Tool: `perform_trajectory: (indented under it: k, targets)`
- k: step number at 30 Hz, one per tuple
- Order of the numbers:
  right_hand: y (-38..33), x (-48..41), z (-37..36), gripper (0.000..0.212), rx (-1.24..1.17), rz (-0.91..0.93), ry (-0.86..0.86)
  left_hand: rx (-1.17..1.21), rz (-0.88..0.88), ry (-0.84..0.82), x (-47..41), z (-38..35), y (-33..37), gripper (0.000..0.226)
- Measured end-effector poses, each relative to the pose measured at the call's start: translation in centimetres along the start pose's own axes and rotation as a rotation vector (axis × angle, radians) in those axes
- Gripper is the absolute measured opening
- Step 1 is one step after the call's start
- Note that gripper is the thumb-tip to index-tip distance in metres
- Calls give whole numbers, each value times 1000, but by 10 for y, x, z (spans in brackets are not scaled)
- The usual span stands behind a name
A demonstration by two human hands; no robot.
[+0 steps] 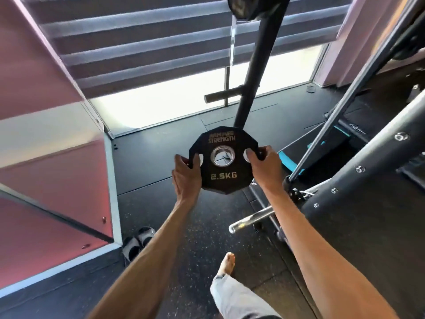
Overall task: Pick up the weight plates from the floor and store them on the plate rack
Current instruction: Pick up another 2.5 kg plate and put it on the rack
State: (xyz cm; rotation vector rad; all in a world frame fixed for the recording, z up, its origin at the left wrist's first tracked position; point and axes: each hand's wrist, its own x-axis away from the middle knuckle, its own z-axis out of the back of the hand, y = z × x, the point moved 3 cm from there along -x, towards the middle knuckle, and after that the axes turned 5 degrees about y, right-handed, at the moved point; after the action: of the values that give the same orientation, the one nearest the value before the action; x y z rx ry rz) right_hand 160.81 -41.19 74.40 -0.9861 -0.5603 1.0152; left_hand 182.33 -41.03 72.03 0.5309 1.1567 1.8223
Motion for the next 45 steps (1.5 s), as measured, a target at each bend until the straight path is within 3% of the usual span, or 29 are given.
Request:
perform_trajectory:
  k: [3,6,9,20,29,39,45]
  targets:
    - [-35,-40,-21,36,-63,54,51,56,-8,54,-54,1,24,44]
    - [-57,-81,-46,38,-97,78,79,5,-92,71,-115,-9,38,67]
    - [-68,-122,-74,38,-118,66,83,-66,-80,52,-171,-34,44,76]
    - [-64,-242,-163,40,-50,-30,93,-189,-5,-89,-307,-122,35,65]
    - [-63,-318,-245,39,-20,-199,134,-203,33,-336,-438,-207,12,65]
    - [-52,-352,-301,34,73,-343,280,-265,-84,-721,-522,-279,7,69]
    - [-34,-369,-320,31,78,-337,322,-324,-166,-755,-540,-318,0,65]
